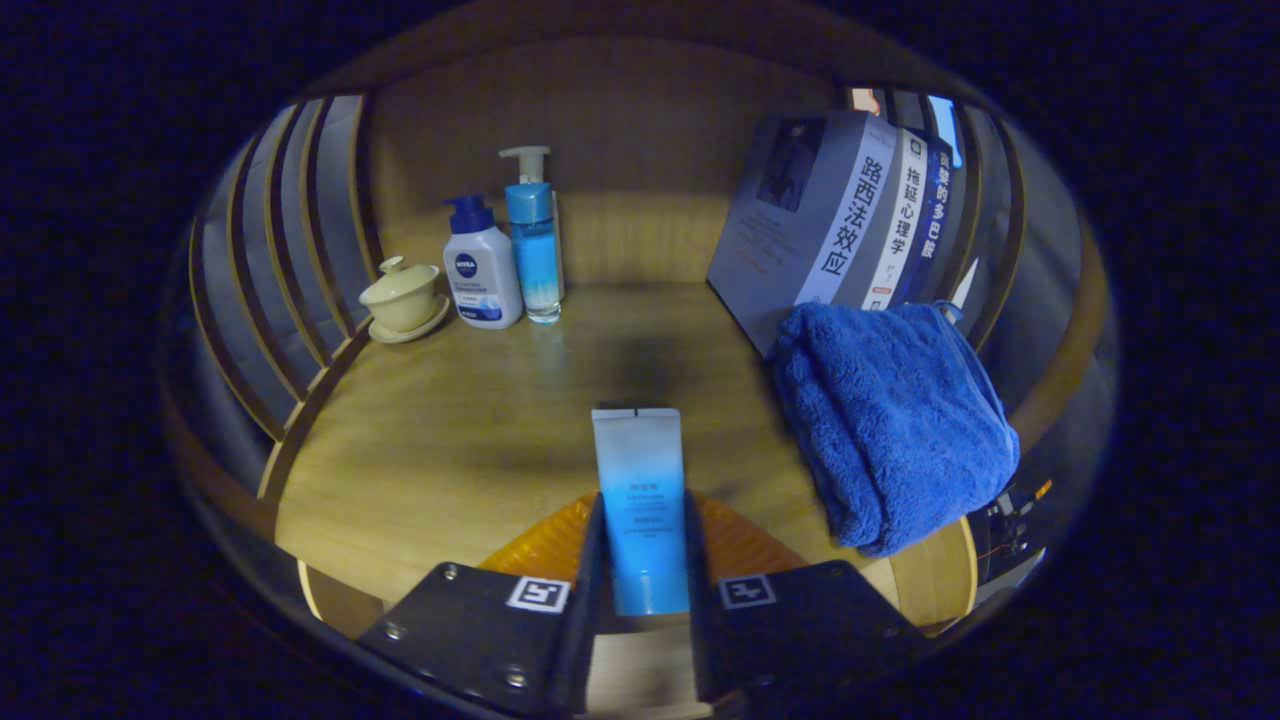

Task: Pull open the drawer, take out the items inside it, and place them on the countertop above the cabinet.

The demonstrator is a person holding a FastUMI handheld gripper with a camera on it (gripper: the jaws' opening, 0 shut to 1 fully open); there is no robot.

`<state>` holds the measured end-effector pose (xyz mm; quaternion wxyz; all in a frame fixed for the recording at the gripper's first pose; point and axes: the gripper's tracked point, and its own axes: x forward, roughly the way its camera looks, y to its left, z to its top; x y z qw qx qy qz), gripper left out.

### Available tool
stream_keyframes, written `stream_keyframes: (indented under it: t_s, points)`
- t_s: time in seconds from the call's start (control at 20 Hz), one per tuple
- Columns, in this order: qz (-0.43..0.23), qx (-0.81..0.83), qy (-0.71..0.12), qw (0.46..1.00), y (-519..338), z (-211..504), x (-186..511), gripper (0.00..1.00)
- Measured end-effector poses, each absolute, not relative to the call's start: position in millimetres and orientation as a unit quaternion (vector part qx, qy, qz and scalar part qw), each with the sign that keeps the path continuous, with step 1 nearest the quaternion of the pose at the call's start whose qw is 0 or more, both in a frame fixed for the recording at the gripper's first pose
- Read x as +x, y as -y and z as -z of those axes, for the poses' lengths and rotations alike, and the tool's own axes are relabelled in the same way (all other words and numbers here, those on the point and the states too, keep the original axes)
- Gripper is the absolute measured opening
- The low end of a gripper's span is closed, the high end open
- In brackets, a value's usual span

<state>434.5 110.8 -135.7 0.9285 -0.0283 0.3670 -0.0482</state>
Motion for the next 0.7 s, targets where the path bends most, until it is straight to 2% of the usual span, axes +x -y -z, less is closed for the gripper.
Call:
stream_keyframes:
  t_s: [0.25, 0.55, 0.7]
  points:
    - [0.006, -0.039, -0.305, 0.952, -135.5, 98.9, 414.3, 0.81]
    - [0.008, -0.018, -0.171, 0.985, -142.2, 28.9, 327.5, 0.81]
    - [0.029, -0.014, -0.145, 0.989, -132.0, 24.8, 267.8, 0.81]
